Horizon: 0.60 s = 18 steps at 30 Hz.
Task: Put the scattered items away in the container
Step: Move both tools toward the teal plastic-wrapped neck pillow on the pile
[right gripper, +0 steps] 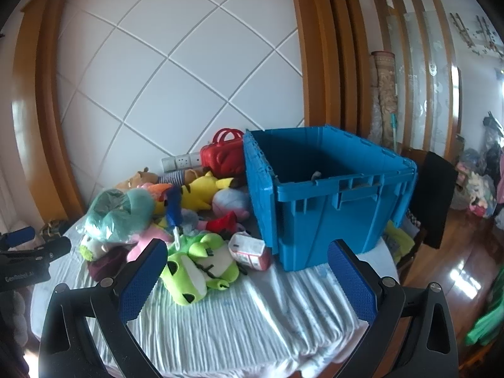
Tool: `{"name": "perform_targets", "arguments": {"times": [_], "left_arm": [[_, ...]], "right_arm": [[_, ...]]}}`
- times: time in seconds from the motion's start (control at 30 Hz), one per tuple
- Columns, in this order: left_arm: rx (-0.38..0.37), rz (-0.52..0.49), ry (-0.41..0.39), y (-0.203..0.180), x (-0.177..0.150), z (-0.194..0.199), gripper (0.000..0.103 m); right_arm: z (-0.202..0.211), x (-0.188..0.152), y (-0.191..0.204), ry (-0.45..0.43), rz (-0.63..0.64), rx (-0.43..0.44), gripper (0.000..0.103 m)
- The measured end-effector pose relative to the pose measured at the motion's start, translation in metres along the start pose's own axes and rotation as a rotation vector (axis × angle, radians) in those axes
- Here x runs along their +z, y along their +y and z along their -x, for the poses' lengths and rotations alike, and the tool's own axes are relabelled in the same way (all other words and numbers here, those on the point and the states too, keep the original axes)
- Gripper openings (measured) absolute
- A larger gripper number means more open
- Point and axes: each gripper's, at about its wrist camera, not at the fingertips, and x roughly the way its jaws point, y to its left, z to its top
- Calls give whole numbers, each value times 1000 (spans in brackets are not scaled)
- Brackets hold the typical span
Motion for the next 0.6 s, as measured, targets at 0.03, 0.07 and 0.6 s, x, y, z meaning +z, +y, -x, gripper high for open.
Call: {"name": "perform_targets", "arguments": {"times": [0.03, 0.07, 0.6], "left_arm": [[-1, 12, 0, 2, -1, 1, 103], [-1, 24, 1, 5, -3, 3, 103], [-65, 30, 99, 11, -9, -8, 103]], "right_arm": [[0, 0, 0, 0, 0, -1, 103], [0, 0, 1, 1, 1, -1, 103], [5, 6, 13, -1, 8, -17, 103]]}}
